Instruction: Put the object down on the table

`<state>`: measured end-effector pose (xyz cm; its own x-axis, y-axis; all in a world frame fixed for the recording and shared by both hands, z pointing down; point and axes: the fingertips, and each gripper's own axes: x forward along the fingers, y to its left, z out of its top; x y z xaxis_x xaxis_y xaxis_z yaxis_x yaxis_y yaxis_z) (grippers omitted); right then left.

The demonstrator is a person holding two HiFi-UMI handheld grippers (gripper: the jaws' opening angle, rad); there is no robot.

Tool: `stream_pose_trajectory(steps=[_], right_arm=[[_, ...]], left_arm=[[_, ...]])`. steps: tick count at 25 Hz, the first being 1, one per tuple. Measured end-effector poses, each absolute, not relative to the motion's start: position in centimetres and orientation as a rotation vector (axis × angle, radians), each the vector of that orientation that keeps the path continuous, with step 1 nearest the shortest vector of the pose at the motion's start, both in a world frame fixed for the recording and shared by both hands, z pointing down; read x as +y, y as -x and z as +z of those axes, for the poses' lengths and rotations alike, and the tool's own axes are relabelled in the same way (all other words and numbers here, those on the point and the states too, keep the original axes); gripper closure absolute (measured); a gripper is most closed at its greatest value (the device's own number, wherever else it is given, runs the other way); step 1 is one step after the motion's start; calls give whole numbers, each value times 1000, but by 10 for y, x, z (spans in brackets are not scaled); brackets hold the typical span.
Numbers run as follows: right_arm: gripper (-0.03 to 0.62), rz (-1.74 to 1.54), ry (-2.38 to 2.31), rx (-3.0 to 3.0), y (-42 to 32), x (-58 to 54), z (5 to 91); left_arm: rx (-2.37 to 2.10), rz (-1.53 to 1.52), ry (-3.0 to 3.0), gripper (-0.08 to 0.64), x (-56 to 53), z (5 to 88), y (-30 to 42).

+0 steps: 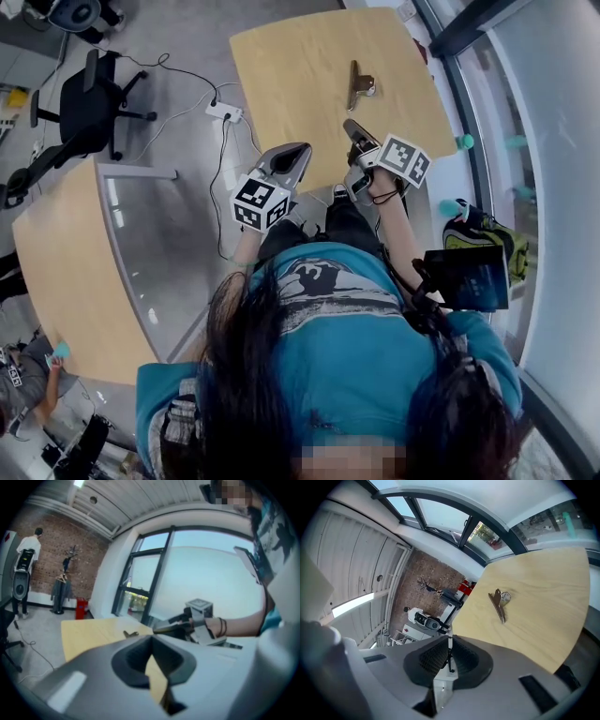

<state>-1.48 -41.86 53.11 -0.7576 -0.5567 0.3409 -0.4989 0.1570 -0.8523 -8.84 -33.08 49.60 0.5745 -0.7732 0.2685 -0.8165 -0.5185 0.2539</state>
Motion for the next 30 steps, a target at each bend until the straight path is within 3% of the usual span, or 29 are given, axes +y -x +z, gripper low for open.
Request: stream_pose_trajectory(steps=[20, 30], right_arm=[[566, -1675, 1196, 2356, 57, -216, 525], [566, -1696, 1195, 2321, 35, -170, 520]], left_arm=[[-1063, 156, -2500, 557, -188, 512, 121], [-1053, 138, -2507, 557, -165, 505, 102]])
